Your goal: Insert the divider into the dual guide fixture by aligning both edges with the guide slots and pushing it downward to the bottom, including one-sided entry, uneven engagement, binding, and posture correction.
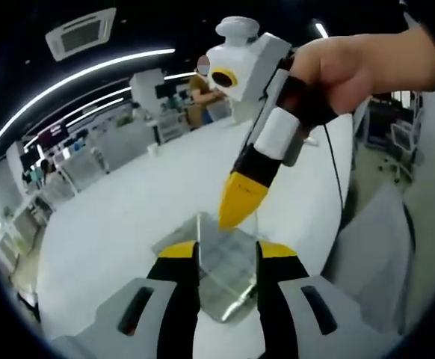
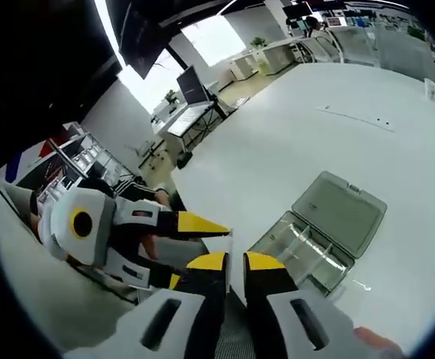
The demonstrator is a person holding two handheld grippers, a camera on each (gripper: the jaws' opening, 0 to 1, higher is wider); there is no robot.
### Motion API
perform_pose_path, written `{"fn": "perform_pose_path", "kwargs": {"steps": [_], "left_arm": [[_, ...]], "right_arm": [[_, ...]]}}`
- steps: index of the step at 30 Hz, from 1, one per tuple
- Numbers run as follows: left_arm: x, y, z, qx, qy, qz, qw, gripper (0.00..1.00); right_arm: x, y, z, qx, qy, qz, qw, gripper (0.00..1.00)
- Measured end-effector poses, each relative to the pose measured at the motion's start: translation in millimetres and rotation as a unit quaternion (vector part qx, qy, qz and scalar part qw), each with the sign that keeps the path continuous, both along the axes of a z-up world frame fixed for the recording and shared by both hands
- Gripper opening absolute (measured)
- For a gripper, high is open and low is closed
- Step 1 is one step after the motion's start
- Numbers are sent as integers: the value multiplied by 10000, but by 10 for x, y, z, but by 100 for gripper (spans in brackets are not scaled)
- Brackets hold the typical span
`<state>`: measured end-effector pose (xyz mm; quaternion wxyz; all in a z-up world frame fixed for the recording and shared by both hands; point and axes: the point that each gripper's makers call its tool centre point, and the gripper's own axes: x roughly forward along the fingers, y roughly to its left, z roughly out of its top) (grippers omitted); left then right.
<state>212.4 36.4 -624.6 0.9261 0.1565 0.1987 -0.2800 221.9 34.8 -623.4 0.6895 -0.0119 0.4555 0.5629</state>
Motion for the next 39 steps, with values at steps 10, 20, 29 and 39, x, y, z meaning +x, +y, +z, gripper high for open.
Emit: {"fn": "perform_pose_path", "kwargs": {"steps": [10,20,29,39], "left_arm": [[-5,2,-3,98,-51,-18,9999,25],[6,-1,7,178,-112,-28,9998,26],[-2,-1,-14,157,-98,-9,9998,26],[4,1,8,152,-178,1,9997,26]], "right_arm": [[-1,0,5,-54,58,-12,10000,4],[-66,29,-15,-191,144,145,9996,0],[-80,38,-29,-273,143,210,9993,0],[-85,25,-12,-277,249,195,9991,0]]}}
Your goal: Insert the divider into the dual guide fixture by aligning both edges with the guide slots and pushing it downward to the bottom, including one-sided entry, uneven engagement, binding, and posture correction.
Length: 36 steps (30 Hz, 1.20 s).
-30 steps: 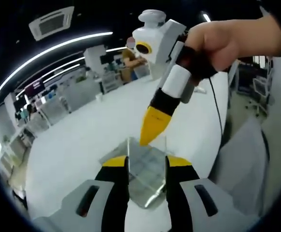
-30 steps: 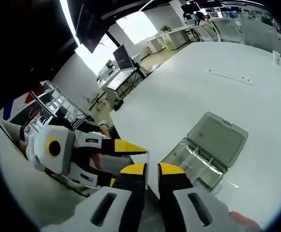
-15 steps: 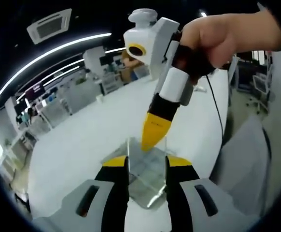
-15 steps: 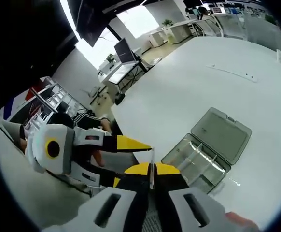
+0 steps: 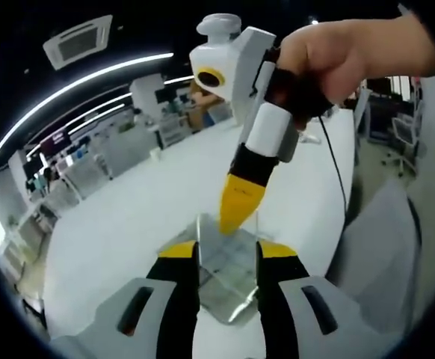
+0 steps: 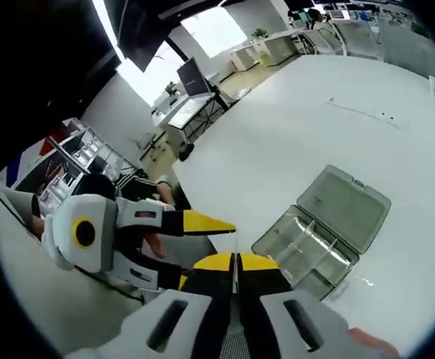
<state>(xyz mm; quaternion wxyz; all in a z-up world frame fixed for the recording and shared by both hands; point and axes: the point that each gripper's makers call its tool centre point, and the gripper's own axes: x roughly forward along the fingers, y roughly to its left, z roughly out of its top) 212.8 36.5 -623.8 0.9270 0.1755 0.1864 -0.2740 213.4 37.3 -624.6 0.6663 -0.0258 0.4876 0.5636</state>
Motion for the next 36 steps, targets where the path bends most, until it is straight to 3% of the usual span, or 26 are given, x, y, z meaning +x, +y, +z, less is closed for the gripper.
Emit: {"fn": "perform_pose_path", "kwargs": {"steps": [36], "left_arm": [[23,43,32,49,-82,108,9999,26]], "right_arm": [[-79,-54,-83,-58,32,-10,10000,0]]}}
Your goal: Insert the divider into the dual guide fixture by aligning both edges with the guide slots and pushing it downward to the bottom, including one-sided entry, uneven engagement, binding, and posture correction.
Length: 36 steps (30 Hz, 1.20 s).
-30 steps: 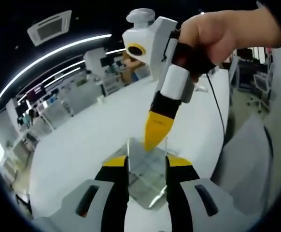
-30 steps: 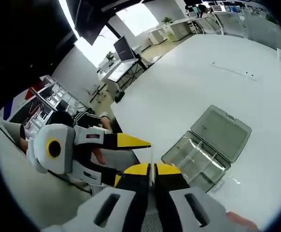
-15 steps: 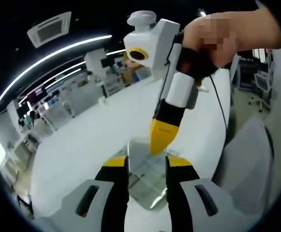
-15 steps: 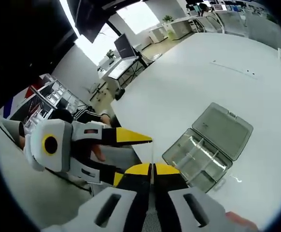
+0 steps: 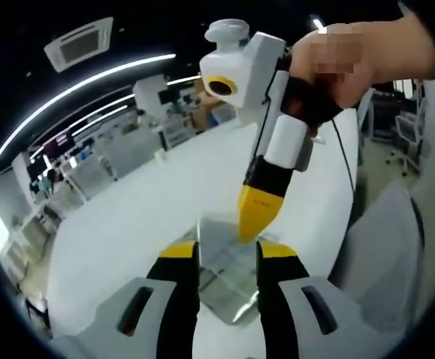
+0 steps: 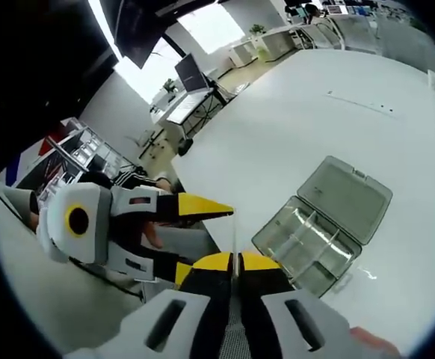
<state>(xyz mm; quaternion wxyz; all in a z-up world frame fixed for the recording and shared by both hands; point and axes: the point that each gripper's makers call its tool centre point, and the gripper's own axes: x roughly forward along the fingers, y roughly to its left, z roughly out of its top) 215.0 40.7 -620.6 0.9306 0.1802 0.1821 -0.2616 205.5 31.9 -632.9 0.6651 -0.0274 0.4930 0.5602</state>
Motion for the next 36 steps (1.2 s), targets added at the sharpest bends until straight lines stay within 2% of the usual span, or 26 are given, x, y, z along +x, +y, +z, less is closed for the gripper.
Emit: {"fn": "perform_pose_path", "kwargs": {"steps": [13,23,29,36], "left_arm": [[17,40,-8,-227,140,206,9994,26],[8,25,-17,-360,169,251,9989,27],[14,6,-9,-286,112,152,9994,28],[-22,-23,-24,-234,166,-49,9996,39]], "right_arm": [[-20,4,3,342,122,-295,9989,0],[-17,1,4,365,-133,-168,9991,0],[-5,-12,26,341,-192,-76,9992,0],[38,-6,93,347,-327,6,9989,0]]}}
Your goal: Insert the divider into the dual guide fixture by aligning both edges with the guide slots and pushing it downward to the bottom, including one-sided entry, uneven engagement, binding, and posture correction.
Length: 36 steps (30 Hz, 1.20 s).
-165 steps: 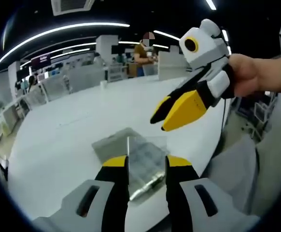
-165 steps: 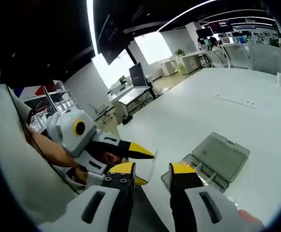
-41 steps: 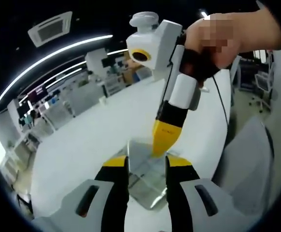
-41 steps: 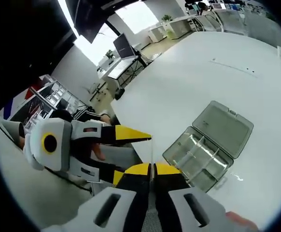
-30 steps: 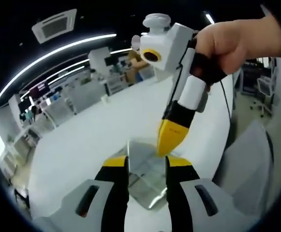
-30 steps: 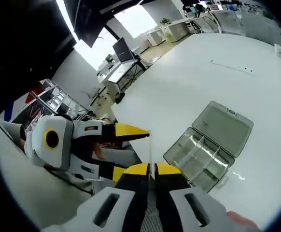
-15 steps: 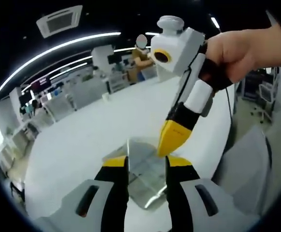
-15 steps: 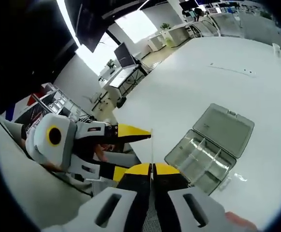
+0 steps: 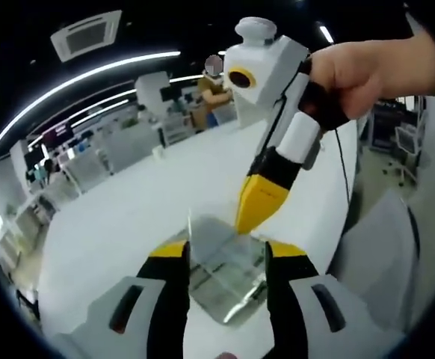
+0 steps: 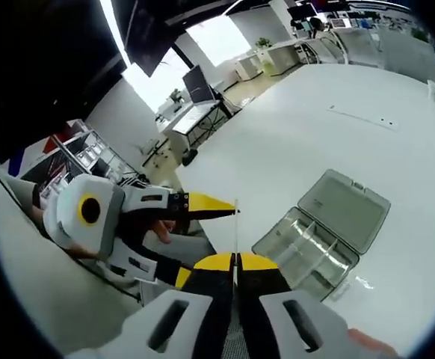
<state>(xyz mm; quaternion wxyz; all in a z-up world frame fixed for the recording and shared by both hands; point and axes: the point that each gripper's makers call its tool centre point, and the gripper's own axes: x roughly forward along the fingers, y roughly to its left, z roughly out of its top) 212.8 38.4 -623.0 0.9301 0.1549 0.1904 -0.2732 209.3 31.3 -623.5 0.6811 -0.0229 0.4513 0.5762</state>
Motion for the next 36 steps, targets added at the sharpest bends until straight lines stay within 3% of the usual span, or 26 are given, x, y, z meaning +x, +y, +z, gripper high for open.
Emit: {"fn": "perform_pose_path", "kwargs": {"steps": [7,14,19,23,27,36], "left_arm": [[-15,55,66,15,21,-199,9998,39],[-25,117,148,94,189,-664,9976,37],[-60,84,175,434,289,-1241,9909,36],[-47,55,210,580,348,-1465,9869,33],[-62,-21,233,752,485,-1885,9780,30],[-87,-163,189,1408,743,-2727,9489,23]], "right_arm": [[0,-16,-7,-103,-128,182,9997,0],[-19,-68,-64,-252,-308,410,9984,0],[-32,-110,-110,-378,-498,637,9960,0],[-53,-139,-153,-532,-742,920,9916,0],[-102,-163,-199,-698,-947,1217,9856,0],[-164,-182,-235,-860,-1240,1631,9750,0]]}}
